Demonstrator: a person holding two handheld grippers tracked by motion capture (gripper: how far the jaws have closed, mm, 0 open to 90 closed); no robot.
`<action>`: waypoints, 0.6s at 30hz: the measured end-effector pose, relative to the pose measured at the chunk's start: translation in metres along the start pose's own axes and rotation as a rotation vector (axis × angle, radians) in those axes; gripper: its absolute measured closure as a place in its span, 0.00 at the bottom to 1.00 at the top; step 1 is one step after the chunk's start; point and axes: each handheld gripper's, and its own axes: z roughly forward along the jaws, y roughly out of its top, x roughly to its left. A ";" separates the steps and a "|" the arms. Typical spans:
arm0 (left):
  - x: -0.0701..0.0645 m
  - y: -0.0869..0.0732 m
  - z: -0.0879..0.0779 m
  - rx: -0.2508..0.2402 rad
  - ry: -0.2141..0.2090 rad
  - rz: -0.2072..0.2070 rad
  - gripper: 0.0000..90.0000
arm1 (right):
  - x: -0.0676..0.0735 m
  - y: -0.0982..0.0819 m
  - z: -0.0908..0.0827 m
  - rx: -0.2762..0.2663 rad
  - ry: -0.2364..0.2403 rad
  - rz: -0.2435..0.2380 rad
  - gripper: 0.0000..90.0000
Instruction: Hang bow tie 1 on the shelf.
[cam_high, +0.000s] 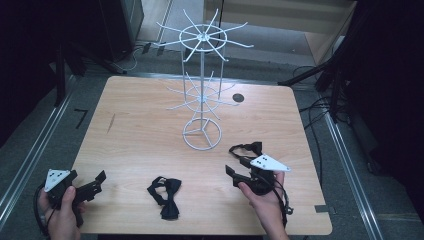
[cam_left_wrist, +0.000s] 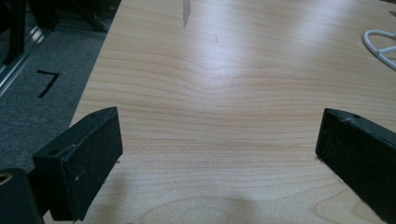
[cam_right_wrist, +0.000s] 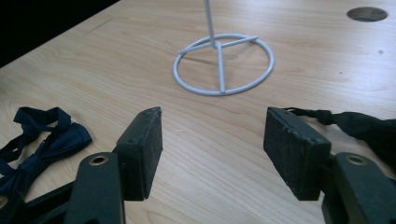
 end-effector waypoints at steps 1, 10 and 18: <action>0.000 0.000 0.000 -0.001 0.001 -0.002 0.01 | 0.000 0.000 0.000 0.000 0.000 0.000 0.43; -0.001 0.000 0.000 0.003 0.004 0.003 0.01 | 0.020 -0.001 0.016 0.034 0.034 -0.043 0.43; -0.001 0.000 0.000 0.001 0.005 0.007 0.01 | 0.038 0.003 0.028 0.041 0.068 -0.071 0.43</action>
